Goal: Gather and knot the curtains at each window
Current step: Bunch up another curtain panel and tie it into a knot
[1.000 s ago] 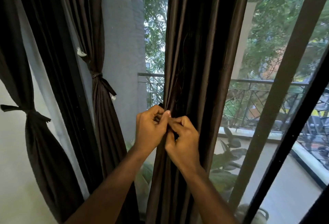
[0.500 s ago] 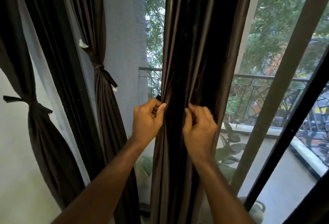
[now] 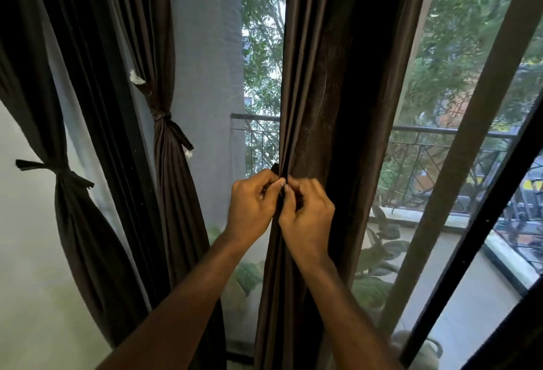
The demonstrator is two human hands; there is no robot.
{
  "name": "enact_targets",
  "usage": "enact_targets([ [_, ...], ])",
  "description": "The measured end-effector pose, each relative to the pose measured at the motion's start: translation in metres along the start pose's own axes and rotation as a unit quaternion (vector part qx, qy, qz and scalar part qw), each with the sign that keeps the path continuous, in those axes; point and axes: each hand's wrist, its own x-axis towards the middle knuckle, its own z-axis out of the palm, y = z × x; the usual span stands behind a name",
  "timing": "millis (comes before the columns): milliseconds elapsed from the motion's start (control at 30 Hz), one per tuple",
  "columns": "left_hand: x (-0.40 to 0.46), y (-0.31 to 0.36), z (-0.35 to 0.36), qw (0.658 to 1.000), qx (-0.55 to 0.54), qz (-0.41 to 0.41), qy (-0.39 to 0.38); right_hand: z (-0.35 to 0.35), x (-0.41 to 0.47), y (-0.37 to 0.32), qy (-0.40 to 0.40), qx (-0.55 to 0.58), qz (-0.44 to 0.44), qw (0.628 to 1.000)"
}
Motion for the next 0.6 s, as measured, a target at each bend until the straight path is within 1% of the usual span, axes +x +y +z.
enact_targets([
  [100, 0.0013, 0.0002, -0.0030, 1.000, -0.013, -0.005, -0.017, 0.0006, 0.0011, 0.0005, -0.006, 0.006, -0.001, 1.000],
  [233, 0.0019, 0.0000, -0.0047, 0.998, -0.040, -0.034, -0.032, 0.0005, 0.0037, -0.0020, -0.008, 0.037, 0.015, 0.999],
  [400, 0.0040, 0.0041, -0.0097, 0.996, -0.059, -0.041, -0.050, -0.0004, 0.0004, -0.0041, -0.037, 0.071, 0.023, 0.997],
  [500, 0.0042, 0.0043, -0.0094, 0.993, -0.071, -0.051, -0.076, 0.0016, -0.0002, -0.0011, -0.023, 0.046, 0.022, 0.998],
  [600, 0.0058, 0.0014, -0.0106, 0.992, -0.074, -0.058, -0.087, 0.0039, 0.0007, -0.0013, 0.000, 0.025, 0.017, 1.000],
])
